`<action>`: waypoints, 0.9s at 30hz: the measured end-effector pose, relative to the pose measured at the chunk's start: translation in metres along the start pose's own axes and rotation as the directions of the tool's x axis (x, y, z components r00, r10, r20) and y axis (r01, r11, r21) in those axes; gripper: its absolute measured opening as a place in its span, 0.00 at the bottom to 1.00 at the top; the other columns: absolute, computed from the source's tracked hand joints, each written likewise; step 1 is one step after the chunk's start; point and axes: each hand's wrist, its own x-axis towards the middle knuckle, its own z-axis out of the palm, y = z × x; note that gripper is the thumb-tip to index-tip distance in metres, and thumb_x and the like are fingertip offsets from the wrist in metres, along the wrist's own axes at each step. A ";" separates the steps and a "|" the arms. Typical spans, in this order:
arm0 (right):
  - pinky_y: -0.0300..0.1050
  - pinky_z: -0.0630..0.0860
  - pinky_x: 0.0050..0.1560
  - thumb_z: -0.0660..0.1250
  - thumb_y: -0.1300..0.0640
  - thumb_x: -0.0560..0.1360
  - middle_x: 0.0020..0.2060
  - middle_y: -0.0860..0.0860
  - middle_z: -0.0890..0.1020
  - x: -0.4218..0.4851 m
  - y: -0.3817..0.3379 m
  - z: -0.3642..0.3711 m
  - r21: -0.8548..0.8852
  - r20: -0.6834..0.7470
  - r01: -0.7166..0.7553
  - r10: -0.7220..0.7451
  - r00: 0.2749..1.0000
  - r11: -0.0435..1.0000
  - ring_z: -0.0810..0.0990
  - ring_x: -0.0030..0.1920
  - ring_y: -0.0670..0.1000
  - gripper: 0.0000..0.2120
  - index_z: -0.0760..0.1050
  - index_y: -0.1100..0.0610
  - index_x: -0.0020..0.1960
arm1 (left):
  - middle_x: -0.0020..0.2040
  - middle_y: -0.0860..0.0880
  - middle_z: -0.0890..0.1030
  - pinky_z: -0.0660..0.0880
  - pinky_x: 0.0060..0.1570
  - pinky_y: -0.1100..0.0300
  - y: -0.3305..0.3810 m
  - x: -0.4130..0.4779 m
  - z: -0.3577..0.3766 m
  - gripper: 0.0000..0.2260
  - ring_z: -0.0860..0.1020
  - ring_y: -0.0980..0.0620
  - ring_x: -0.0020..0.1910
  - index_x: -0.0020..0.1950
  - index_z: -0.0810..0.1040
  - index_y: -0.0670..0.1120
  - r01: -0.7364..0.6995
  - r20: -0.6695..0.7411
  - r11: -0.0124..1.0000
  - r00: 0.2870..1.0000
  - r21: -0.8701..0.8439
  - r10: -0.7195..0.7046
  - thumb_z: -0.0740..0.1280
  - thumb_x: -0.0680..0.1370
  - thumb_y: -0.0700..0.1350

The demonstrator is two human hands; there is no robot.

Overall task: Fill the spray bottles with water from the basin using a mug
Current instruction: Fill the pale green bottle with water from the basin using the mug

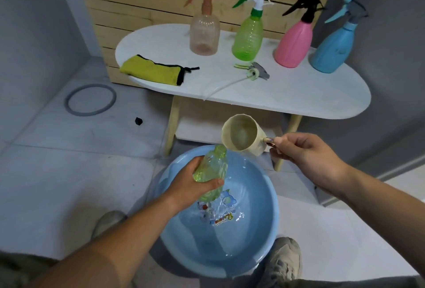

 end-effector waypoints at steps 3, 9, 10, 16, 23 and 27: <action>0.56 0.75 0.60 0.67 0.50 0.78 0.40 0.61 0.83 0.000 0.000 0.000 -0.080 -0.027 0.031 -0.034 0.999 0.996 0.80 0.45 0.52 0.16 0.81 0.64 0.44 | 0.58 0.57 0.84 0.80 0.61 0.53 -0.001 0.001 0.001 0.26 0.83 0.58 0.57 0.66 0.78 0.53 -0.004 0.000 1.000 1.000 0.007 0.004 0.81 0.70 0.48; 0.51 0.73 0.51 0.68 0.49 0.78 0.43 0.62 0.83 0.001 0.002 -0.002 -0.157 -0.037 0.043 -0.049 0.998 0.987 0.77 0.43 0.53 0.14 0.82 0.59 0.44 | 0.58 0.59 0.84 0.80 0.62 0.53 -0.006 0.003 0.001 0.26 0.82 0.60 0.57 0.66 0.78 0.55 -0.007 0.008 1.000 1.000 0.010 0.007 0.82 0.70 0.49; 0.51 0.73 0.51 0.68 0.49 0.78 0.43 0.61 0.83 0.001 0.003 -0.002 -0.162 -0.043 0.043 -0.050 0.998 0.986 0.77 0.43 0.53 0.13 0.82 0.57 0.43 | 0.57 0.60 0.84 0.80 0.62 0.54 -0.007 0.003 0.000 0.26 0.82 0.62 0.56 0.66 0.78 0.55 -0.009 0.006 1.000 1.000 0.010 0.008 0.82 0.70 0.50; 0.49 0.71 0.47 0.68 0.47 0.78 0.43 0.65 0.81 0.003 0.002 -0.001 -0.192 -0.037 0.073 -0.081 0.996 0.979 0.75 0.41 0.52 0.11 0.83 0.51 0.42 | 0.57 0.61 0.84 0.79 0.59 0.58 -0.014 0.005 -0.004 0.27 0.82 0.60 0.57 0.65 0.78 0.57 -0.010 0.000 1.000 1.000 0.002 0.010 0.82 0.68 0.52; 0.46 0.75 0.51 0.67 0.49 0.78 0.43 0.53 0.86 0.001 -0.003 0.003 -0.212 -0.025 0.118 -0.126 0.992 0.970 0.81 0.44 0.51 0.10 0.83 0.44 0.40 | 0.55 0.62 0.84 0.79 0.55 0.59 -0.016 0.006 -0.004 0.24 0.83 0.62 0.54 0.63 0.78 0.56 -0.007 0.007 1.000 1.000 -0.006 0.008 0.82 0.70 0.49; 0.37 0.75 0.48 0.67 0.48 0.77 0.45 0.50 0.86 0.002 -0.003 0.004 -0.230 -0.022 0.136 -0.145 0.989 0.964 0.82 0.48 0.51 0.09 0.83 0.42 0.39 | 0.56 0.61 0.84 0.79 0.57 0.58 -0.018 0.007 -0.005 0.25 0.82 0.62 0.54 0.64 0.78 0.56 -0.004 0.007 1.000 1.000 0.006 0.004 0.81 0.69 0.51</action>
